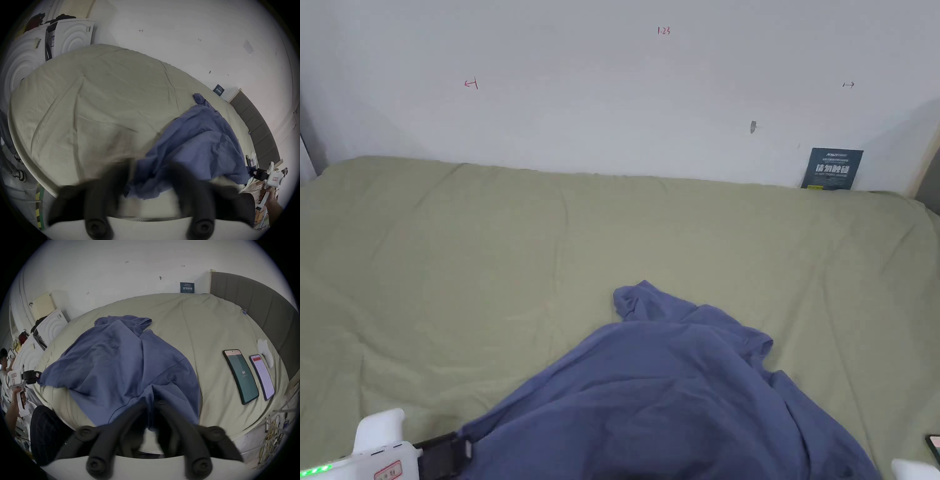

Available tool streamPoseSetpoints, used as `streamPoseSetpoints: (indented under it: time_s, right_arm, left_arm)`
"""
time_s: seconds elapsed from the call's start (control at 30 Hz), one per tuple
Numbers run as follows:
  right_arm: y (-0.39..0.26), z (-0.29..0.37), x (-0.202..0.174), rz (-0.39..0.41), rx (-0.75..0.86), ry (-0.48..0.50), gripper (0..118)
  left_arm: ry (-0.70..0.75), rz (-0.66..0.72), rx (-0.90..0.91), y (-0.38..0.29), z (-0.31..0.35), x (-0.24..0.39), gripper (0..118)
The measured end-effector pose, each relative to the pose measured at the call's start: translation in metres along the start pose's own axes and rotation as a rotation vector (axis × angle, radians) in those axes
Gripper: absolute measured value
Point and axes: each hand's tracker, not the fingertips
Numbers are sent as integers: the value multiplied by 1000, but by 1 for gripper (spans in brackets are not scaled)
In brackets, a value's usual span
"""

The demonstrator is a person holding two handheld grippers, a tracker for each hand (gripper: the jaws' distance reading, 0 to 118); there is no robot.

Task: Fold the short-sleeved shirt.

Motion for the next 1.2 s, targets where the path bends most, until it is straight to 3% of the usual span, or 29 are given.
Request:
streamPoseSetpoints:
  time_s: [0.03,0.07,0.23,0.33,0.37,0.4,0.43,0.47,0.5,0.53,0.57,0.63,0.7,0.8,0.83,0.87,0.9,1.03,1.13,1.2]
  right_arm:
    - [3,4,-1,-18,-3,-1,67]
    - [5,8,-3,-37,-15,10,116]
    - [7,81,-34,-36,160,184,114]
    - [3,106,-66,3,204,234,114]
    - [-1,112,-75,28,219,245,110]
    - [-4,117,-84,48,225,257,97]
    - [-3,122,-103,72,223,277,70]
    - [-3,122,-112,81,215,267,16]
    - [-3,121,-123,110,194,226,0]
    - [-5,119,-133,130,191,178,0]
    - [-7,113,-130,119,193,214,0]
    - [-4,105,-134,95,153,271,0]
    - [-3,99,-136,81,149,256,0]
    - [0,95,-137,76,144,252,0]
    - [-1,91,-129,59,142,265,0]
    - [0,89,-126,56,141,265,0]
    - [1,88,-124,55,140,261,0]
    - [3,85,-122,38,130,228,0]
    - [6,81,-126,23,119,197,0]
    - [8,79,-123,9,110,184,0]
  left_arm:
    - [14,-7,-11,0,4,-1,116]
    - [-7,-2,87,0,19,-5,115]
    - [16,-154,148,-20,90,-12,118]
    - [97,-197,145,-27,123,-21,118]
    - [143,-190,137,-32,129,-28,118]
    - [162,-185,132,-33,133,-33,118]
    - [141,-141,121,-35,135,-42,110]
    - [120,-82,105,-35,136,-49,61]
    - [87,-1,85,-34,135,-57,0]
    - [102,55,77,-31,128,-60,0]
    - [139,83,94,-31,122,-65,0]
    - [138,-15,95,-13,106,-71,0]
    - [127,-28,73,-4,86,-67,0]
    - [80,-100,44,18,49,-56,9]
    - [76,-149,30,26,34,-51,37]
    - [81,-206,5,33,18,-45,96]
    - [78,-238,-17,35,7,-40,118]
    - [176,-367,-31,66,-29,-28,118]
    - [198,-413,-76,48,-56,-27,118]
    - [195,-463,-129,37,-65,-23,108]
